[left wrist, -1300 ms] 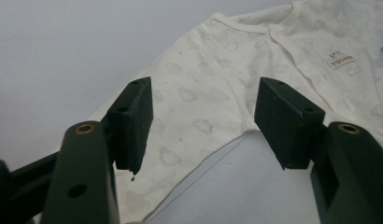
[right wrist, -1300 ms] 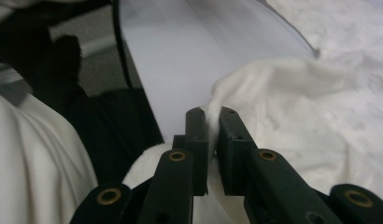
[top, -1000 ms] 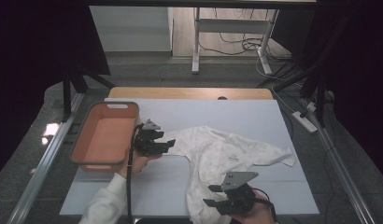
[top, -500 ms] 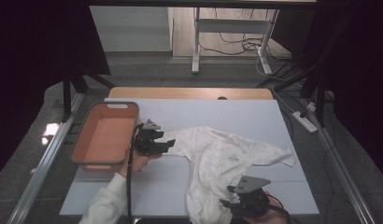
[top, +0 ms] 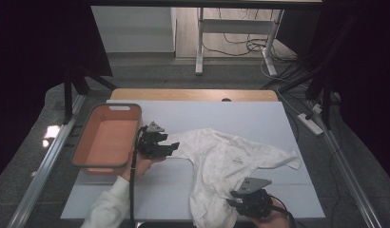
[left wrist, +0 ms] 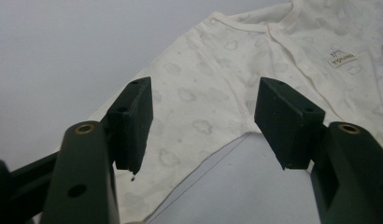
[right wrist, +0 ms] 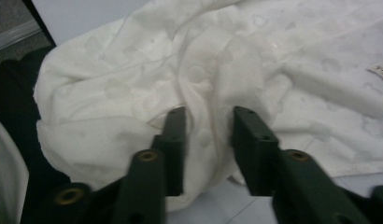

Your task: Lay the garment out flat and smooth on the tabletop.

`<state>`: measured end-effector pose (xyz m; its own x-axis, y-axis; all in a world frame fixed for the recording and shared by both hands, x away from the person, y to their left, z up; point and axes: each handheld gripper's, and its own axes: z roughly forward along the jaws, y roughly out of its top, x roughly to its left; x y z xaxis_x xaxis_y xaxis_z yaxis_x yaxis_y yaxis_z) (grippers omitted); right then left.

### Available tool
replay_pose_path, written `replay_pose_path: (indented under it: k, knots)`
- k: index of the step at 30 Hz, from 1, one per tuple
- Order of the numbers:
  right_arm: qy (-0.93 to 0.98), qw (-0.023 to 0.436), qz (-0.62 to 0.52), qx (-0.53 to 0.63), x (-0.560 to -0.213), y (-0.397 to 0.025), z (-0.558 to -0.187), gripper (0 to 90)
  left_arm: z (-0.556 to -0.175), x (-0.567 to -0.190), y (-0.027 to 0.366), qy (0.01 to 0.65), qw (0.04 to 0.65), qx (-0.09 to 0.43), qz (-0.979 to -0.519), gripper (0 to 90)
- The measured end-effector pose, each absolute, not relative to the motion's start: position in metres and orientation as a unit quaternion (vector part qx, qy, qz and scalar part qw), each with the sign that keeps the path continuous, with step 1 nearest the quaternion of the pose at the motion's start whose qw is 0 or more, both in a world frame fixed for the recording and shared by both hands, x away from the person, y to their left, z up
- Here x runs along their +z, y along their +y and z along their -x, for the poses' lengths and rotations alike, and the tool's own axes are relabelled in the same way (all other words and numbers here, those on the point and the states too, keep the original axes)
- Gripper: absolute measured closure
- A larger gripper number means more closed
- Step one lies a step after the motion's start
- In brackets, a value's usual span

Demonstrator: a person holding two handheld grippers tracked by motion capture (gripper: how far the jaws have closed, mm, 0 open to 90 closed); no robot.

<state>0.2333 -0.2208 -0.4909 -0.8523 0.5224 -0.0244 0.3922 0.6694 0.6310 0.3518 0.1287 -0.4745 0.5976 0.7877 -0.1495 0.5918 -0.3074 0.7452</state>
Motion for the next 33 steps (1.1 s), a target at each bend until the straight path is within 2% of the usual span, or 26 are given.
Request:
replay_pose_path:
  k: [2, 5, 20, 22, 27, 33]
  knots:
    - [0.911, 0.098, -0.246, 0.315, -0.492, -0.22, -0.233, 82.5, -0.352, -0.474, 0.129, 0.432, 0.4, 0.123, -0.799, 37.7]
    - [0.912, 0.107, -0.243, 0.314, -0.488, -0.222, -0.234, 87.1, -0.352, -0.474, 0.129, 0.432, 0.4, 0.123, -0.799, 37.7]
    - [0.885, 0.173, -0.308, 0.303, -0.472, -0.272, -0.26, 88.1, -0.352, -0.475, 0.13, 0.433, 0.4, 0.123, -0.798, 37.7]
    - [0.886, 0.17, -0.313, 0.297, -0.476, -0.274, -0.263, 86.5, -0.352, -0.475, 0.129, 0.433, 0.4, 0.123, -0.799, 37.7]
    - [0.883, 0.188, -0.299, 0.309, -0.471, -0.262, -0.254, 64.4, -0.352, -0.475, 0.13, 0.433, 0.399, 0.123, -0.799, 37.7]
    - [0.891, 0.156, -0.252, 0.345, -0.46, -0.239, -0.236, 59.6, -0.352, -0.475, 0.13, 0.433, 0.399, 0.123, -0.799, 37.6]
